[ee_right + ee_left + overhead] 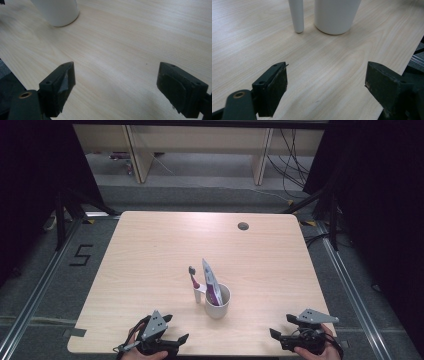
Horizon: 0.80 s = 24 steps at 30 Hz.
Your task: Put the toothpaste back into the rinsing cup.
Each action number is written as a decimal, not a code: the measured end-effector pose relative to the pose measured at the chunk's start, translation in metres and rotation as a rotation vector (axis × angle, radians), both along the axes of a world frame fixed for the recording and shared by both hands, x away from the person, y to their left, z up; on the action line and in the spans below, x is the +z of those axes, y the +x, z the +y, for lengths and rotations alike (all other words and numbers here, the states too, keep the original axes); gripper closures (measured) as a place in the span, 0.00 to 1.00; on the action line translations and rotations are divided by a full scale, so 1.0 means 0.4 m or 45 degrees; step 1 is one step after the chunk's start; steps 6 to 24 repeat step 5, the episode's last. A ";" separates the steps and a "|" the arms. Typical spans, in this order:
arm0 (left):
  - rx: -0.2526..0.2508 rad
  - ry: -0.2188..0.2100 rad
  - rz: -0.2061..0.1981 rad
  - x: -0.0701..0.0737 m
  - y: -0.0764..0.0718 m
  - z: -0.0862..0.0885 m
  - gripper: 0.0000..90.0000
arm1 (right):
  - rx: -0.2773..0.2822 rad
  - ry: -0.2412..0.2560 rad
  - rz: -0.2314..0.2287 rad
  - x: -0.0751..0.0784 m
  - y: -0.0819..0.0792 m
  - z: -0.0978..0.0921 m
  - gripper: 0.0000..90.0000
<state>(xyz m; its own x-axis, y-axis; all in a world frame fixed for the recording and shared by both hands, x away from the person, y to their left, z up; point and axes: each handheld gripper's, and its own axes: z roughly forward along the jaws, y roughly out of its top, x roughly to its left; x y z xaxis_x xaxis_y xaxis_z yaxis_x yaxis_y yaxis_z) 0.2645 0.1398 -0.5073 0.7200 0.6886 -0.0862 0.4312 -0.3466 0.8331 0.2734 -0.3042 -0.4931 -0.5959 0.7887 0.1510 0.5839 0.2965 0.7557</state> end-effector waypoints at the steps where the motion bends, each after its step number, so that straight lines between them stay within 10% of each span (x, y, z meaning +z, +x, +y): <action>1: 0.001 0.001 0.000 0.000 0.000 0.000 0.20 | -0.001 -0.001 -0.001 0.000 0.000 0.000 0.18; 24: 0.000 0.000 0.000 0.000 0.000 0.000 0.20 | -0.016 0.016 0.027 0.001 -0.003 0.004 0.18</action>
